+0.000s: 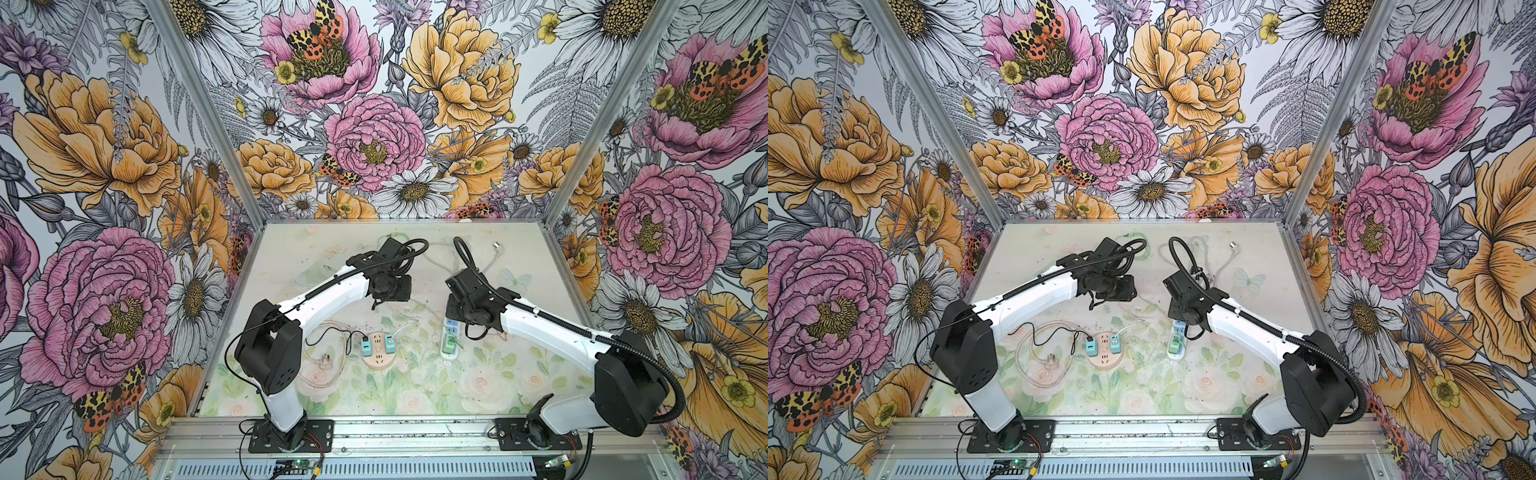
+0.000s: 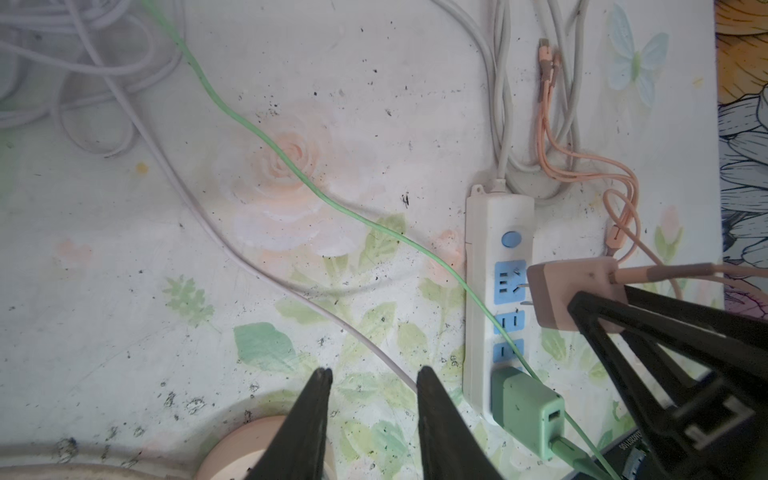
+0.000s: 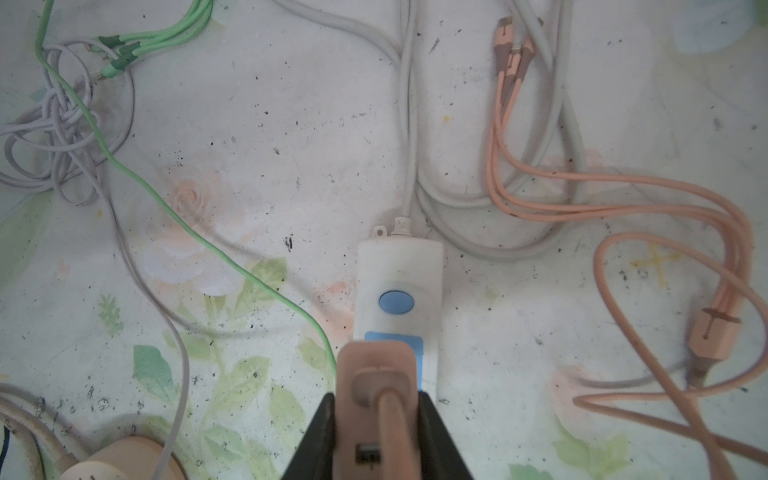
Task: Insert the plug
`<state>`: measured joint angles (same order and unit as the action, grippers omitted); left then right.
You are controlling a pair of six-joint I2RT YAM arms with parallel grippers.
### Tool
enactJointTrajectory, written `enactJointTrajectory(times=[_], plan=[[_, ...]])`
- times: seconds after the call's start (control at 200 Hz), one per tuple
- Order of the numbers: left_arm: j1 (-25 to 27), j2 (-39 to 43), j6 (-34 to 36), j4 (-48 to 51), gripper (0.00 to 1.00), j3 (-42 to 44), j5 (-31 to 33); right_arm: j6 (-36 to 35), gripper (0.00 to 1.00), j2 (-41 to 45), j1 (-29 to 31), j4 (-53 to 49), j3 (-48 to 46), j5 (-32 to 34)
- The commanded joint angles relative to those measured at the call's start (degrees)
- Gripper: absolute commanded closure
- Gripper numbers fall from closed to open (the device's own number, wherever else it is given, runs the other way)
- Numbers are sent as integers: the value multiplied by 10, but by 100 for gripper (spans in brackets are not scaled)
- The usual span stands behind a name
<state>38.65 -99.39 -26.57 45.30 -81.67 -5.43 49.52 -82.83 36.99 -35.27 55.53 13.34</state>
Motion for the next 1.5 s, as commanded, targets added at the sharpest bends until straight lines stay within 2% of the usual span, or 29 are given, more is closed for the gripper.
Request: enactJointTrajectory(times=[0.0, 0.34, 0.861, 1.496], plan=[[-1, -2, 15, 17, 63, -25, 14, 1, 100, -14, 12, 7, 16, 45], [-5, -23, 23, 47, 63, -65, 16, 8, 100, -39, 23, 2, 20, 95], [-7, -37, 24, 63, 63, -78, 17, 12, 100, -51, 40, 2, 29, 77], [-9, -33, 22, 73, 63, -80, 18, 12, 100, -75, 43, -16, 25, 102]])
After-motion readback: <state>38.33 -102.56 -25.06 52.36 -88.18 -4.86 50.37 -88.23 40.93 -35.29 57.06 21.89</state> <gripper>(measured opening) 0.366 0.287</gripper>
